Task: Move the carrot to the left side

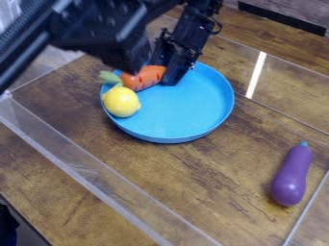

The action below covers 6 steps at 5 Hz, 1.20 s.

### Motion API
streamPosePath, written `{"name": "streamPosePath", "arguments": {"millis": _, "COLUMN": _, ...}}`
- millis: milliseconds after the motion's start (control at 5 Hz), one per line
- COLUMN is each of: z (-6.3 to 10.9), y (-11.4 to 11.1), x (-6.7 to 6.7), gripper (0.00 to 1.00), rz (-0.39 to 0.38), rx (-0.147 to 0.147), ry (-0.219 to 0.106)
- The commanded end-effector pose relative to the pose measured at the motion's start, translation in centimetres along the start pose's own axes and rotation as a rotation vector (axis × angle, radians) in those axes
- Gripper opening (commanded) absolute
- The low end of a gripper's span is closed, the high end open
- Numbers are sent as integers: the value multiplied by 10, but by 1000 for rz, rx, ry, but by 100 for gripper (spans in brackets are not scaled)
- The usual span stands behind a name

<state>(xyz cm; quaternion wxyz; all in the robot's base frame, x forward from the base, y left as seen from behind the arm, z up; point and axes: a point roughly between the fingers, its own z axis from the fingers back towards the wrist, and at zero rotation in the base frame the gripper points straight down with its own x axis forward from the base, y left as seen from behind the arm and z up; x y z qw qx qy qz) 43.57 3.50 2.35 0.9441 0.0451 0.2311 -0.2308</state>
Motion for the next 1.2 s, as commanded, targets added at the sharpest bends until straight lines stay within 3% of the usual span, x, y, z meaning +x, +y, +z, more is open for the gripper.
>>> {"name": "streamPosePath", "arguments": {"millis": 0, "z": 11, "y": -10, "x": 10, "gripper": 100, "rz": -8, "rx": 6, "ry": -29}}
{"name": "streamPosePath", "arguments": {"millis": 800, "z": -1, "y": -31, "x": 36, "gripper": 100, "rz": 138, "rx": -78, "ry": 2}}
{"name": "streamPosePath", "arguments": {"millis": 1000, "z": 1, "y": -24, "x": 39, "gripper": 100, "rz": 157, "rx": -91, "ry": 9}}
